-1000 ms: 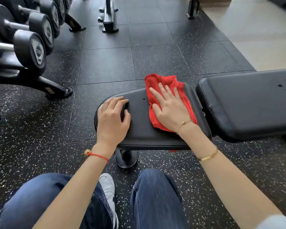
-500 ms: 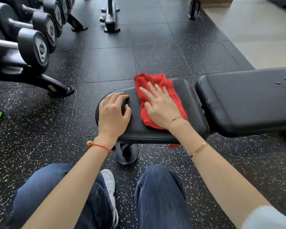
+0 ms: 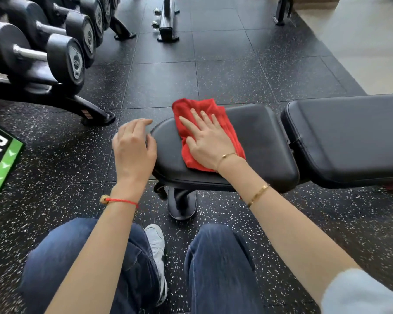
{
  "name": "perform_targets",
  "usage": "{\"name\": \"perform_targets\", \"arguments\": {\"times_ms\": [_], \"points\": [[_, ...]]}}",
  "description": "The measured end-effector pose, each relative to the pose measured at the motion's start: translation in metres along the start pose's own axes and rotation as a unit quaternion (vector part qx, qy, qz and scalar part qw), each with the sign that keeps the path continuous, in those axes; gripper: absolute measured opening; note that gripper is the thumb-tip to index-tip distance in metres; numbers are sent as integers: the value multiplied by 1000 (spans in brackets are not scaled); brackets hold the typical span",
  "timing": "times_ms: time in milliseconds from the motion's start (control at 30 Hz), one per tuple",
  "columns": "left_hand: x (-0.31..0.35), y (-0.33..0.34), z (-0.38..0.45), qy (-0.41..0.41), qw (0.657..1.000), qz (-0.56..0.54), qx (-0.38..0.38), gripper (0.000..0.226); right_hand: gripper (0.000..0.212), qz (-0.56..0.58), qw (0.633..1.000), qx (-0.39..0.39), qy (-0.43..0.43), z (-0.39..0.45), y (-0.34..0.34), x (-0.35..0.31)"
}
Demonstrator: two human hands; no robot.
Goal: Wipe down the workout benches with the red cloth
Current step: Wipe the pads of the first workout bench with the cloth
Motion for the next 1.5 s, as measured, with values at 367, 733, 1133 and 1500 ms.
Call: {"name": "perform_targets", "arguments": {"times_ms": [367, 733, 1133, 1500], "points": [[9, 16, -10, 33, 999, -8, -42, 33, 57, 14, 998, 29, 47, -51, -11, 41], [38, 47, -20, 50, 997, -6, -53, 30, 57, 7, 998, 45, 31, -90, -16, 44], [39, 50, -24, 36, 999, -3, -23, 32, 58, -8, 998, 40, 40, -73, -14, 41], [38, 50, -24, 40, 999, -11, -19, 32, 56, 20, 986, 20, 165, -54, -29, 121]]}}
Point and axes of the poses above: each hand's wrist, its own z-axis towards the middle knuckle, its own y-axis out of the palm, x = y × z, the point moved 5 cm from there along z, towards the middle knuckle, and after that the axes turned 14 degrees about -y, right-handed, at the moved point
